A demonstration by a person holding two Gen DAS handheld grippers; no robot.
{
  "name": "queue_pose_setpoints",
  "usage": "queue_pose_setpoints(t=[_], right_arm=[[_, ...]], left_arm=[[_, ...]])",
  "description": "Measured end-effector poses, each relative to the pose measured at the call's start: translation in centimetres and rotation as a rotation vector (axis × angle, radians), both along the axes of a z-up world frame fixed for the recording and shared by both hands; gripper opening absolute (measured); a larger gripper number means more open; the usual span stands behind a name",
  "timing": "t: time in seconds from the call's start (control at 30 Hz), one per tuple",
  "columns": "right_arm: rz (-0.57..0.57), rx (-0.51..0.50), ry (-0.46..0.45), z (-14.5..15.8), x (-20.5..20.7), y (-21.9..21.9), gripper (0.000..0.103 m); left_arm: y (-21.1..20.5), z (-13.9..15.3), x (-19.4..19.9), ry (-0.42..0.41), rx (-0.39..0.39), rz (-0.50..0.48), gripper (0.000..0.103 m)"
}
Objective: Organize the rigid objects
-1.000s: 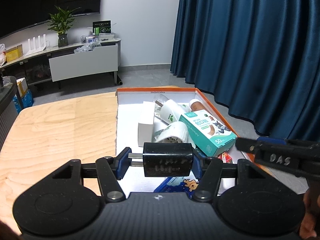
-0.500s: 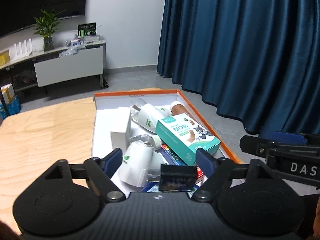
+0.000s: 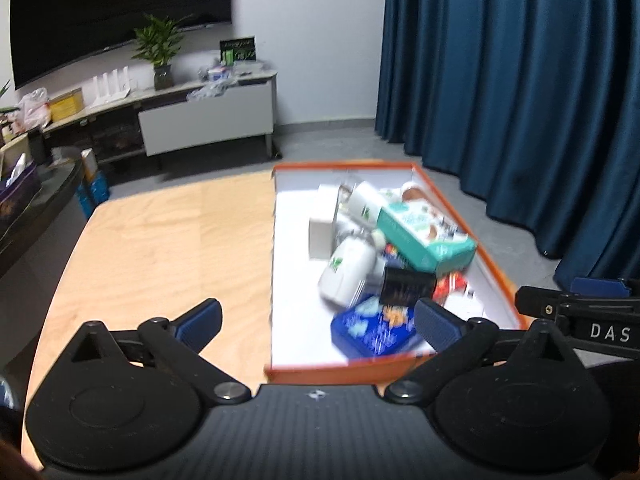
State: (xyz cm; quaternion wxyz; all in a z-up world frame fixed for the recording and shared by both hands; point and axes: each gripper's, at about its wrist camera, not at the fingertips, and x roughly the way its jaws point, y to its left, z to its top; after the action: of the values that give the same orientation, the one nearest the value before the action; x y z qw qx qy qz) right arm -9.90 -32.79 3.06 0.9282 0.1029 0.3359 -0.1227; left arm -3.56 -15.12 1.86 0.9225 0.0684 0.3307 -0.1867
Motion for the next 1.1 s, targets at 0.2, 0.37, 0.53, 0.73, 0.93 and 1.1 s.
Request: queue_pose_setpoints(t=[0.2, 0.37, 0.53, 0.73, 0.93, 1.1], right_arm=[[0.0, -0.004, 0.068, -1.6, -1.1, 0.5, 0.083], [0.0, -0.001, 0.079, -1.8, -1.1, 0.7, 0.083], [0.001, -0.004, 0.085, -1.9, -1.1, 0.8, 0.083], [0.006, -0.002, 0.089, -1.9, -0.9, 1.1, 0.083], [0.01, -0.001, 0.094, -2.1, -0.7, 1.2, 0.083], [0.014, -0.004, 0.099, -2.2, -0.5, 1.3, 0.083]], left_arm=[[0.5, -1.2, -0.3, 0.077, 0.019, 0.023, 0.103], [0.6, -1.2, -0.7, 0.081, 0.029, 0.029, 0.103], [0.6, -1.3, -0.6, 0.088, 0.028, 0.035, 0.103], [0.4, -1.6, -0.5, 0.103, 0.035, 0.03, 0.103], [0.4, -1.7, -0.4, 0.113, 0.028, 0.029, 0.103], [0.3, -1.7, -0.3, 0.115, 0.031, 0.028, 0.103]])
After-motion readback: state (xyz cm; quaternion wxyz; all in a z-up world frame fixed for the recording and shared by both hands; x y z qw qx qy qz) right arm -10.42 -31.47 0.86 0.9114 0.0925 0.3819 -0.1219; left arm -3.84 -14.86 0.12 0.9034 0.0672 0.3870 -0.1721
